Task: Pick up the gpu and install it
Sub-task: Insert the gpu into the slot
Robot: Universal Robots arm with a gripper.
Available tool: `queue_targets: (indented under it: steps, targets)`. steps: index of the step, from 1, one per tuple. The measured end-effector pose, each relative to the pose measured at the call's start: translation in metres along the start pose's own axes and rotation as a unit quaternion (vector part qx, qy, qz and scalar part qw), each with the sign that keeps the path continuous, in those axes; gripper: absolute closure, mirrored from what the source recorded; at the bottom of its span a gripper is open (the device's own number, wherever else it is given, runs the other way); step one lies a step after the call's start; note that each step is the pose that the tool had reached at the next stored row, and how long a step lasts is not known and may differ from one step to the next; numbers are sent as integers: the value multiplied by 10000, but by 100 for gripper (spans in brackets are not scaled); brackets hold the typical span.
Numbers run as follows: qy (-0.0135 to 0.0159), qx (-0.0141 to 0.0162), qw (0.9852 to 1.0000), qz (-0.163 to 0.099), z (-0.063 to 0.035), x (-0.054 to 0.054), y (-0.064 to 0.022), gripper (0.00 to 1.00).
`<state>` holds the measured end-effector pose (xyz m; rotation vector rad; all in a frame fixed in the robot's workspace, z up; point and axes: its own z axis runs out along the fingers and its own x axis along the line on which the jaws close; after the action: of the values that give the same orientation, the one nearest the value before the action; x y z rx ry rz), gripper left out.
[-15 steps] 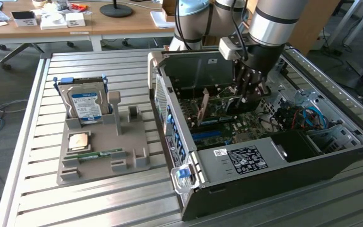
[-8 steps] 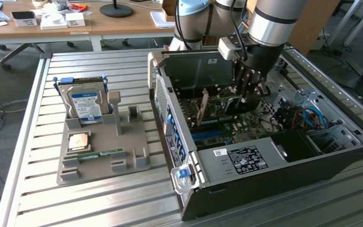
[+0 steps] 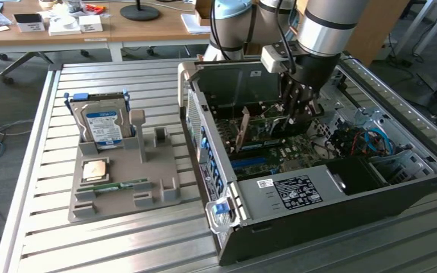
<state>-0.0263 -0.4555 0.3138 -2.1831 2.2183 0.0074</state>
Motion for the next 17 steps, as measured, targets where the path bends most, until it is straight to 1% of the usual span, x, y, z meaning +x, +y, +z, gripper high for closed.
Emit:
queue_targets:
  steps: [17]
  targets:
    - [-1,0,10000,1,2,0,4,73]
